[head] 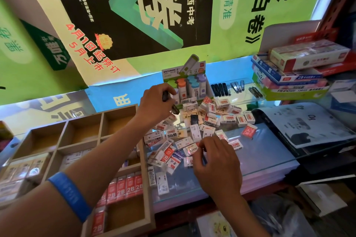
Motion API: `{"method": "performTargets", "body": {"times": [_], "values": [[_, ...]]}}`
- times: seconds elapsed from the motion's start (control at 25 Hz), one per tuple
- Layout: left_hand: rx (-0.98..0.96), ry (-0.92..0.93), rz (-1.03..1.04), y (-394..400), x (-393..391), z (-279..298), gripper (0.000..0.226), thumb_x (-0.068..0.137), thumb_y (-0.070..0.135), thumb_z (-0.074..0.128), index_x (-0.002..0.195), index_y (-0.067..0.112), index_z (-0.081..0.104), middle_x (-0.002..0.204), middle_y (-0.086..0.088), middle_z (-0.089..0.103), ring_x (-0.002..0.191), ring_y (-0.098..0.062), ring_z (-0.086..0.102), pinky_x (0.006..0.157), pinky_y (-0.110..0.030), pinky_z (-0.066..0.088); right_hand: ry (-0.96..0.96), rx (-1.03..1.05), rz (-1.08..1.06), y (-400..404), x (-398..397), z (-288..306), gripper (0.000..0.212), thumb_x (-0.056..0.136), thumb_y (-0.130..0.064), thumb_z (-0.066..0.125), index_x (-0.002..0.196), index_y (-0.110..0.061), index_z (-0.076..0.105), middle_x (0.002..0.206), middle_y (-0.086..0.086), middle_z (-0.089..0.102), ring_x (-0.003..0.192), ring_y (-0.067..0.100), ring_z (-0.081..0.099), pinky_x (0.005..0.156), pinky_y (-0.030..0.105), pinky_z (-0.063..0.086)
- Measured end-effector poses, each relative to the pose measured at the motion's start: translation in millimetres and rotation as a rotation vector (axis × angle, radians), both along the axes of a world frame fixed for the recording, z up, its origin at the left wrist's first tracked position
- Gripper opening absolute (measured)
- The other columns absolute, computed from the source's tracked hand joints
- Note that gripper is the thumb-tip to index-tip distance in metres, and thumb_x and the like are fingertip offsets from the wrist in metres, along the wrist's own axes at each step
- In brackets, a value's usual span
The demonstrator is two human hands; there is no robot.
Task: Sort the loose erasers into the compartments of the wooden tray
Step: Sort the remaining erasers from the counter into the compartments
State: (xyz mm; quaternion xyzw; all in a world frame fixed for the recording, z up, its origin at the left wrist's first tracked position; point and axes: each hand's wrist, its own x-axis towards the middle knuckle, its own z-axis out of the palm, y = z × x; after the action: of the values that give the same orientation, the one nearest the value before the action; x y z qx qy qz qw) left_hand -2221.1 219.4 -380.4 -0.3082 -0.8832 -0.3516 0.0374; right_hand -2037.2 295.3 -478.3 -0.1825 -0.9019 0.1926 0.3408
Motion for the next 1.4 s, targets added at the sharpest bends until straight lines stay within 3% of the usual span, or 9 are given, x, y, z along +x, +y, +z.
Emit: {"method": "performTargets", "body": {"times": [0.08, 0.16, 0.44, 0.8, 0.92, 1.04, 1.2, 1.4], "values": [[0.141, 0.022, 0.014, 0.4, 2.3, 3.7, 0.011, 0.095, 0.015, 0.062, 0.096, 0.023, 0.069, 0.088, 0.004, 0.064, 0.074, -0.011, 0.06, 0.065, -0.018, 0.042, -0.005, -0.003, -0.003, 0.1, -0.3, -0.9, 0.014, 0.087, -0.027, 0.044, 0.086, -0.02, 0.057, 0.078, -0.006, 0.054, 0.069, 0.013, 0.049, 0.061, 0.032, 0.047], [0.164, -0.031, -0.02, 7.4, 5.6, 6.0, 0.017, 0.099, 0.015, 0.056, 0.1, 0.021, 0.072, 0.092, 0.003, 0.067, 0.074, -0.006, 0.062, 0.062, -0.011, 0.042, -0.01, 0.002, -0.011, 0.5, -0.9, -1.4, 0.014, 0.087, -0.027, 0.044, 0.086, -0.021, 0.057, 0.078, -0.006, 0.054, 0.07, 0.013, 0.049, 0.061, 0.032, 0.048], [-0.306, -0.159, -0.273, 36.8, 26.9, -14.5, 0.023, 0.091, 0.033, 0.069, 0.1, 0.013, 0.077, 0.095, 0.001, 0.071, 0.074, -0.005, 0.059, 0.067, -0.023, 0.046, 0.006, 0.008, -0.028, -0.6, -0.3, 0.7, 0.013, 0.086, -0.026, 0.045, 0.083, -0.021, 0.056, 0.073, -0.006, 0.052, 0.065, 0.012, 0.046, 0.056, 0.028, 0.044], [-0.305, -0.223, -0.369, 31.7, 28.6, -15.6, 0.037, 0.071, 0.043, 0.085, 0.09, 0.019, 0.065, 0.087, 0.007, 0.062, 0.079, -0.011, 0.059, 0.072, -0.032, 0.053, -0.045, 0.016, -0.046, 0.8, -1.3, -1.9, 0.005, 0.086, -0.026, 0.051, 0.088, -0.023, 0.055, 0.08, -0.008, 0.053, 0.07, 0.011, 0.044, 0.06, 0.023, 0.039], [-0.183, -0.206, -0.353, 27.5, 30.7, -19.0, 0.032, 0.071, 0.039, 0.087, 0.087, 0.023, 0.063, 0.087, 0.011, 0.061, 0.08, -0.011, 0.06, 0.068, -0.025, 0.051, -0.056, 0.002, -0.048, 0.1, -1.8, 0.0, 0.011, 0.085, -0.029, 0.046, 0.088, -0.024, 0.055, 0.08, -0.009, 0.053, 0.071, 0.01, 0.045, 0.061, 0.022, 0.038], [0.069, -0.277, -0.216, 20.9, 35.5, -12.9, 0.03, 0.072, 0.033, 0.087, 0.088, 0.019, 0.066, 0.088, 0.005, 0.064, 0.077, -0.011, 0.061, 0.066, -0.023, 0.052, -0.063, -0.002, -0.043, -0.3, -0.2, 1.8, 0.012, 0.086, -0.032, 0.041, 0.085, -0.026, 0.052, 0.079, -0.011, 0.051, 0.07, 0.009, 0.044, 0.06, 0.02, 0.036], [0.487, -0.702, -0.036, -3.0, 43.3, 10.3, 0.019, 0.083, 0.03, 0.078, 0.092, 0.015, 0.072, 0.082, -0.004, 0.065, 0.06, -0.01, 0.055, 0.053, -0.02, 0.046, -0.037, -0.003, -0.032, 2.8, 1.2, 1.2, 0.007, 0.086, -0.025, 0.049, 0.086, -0.022, 0.056, 0.079, -0.007, 0.053, 0.07, 0.012, 0.046, 0.059, 0.026, 0.04], [0.772, -1.087, 0.042, -74.1, 76.5, 36.1, 0.028, 0.092, 0.032, 0.065, 0.108, 0.008, 0.068, 0.073, -0.004, 0.066, 0.065, -0.015, 0.06, 0.045, -0.02, 0.045, -0.02, -0.042, -0.034, -0.2, 2.4, 10.0, 0.005, 0.083, -0.015, 0.056, 0.088, -0.016, 0.057, 0.08, 0.0, 0.058, 0.073, 0.021, 0.051, 0.062, 0.035, 0.043]]}}
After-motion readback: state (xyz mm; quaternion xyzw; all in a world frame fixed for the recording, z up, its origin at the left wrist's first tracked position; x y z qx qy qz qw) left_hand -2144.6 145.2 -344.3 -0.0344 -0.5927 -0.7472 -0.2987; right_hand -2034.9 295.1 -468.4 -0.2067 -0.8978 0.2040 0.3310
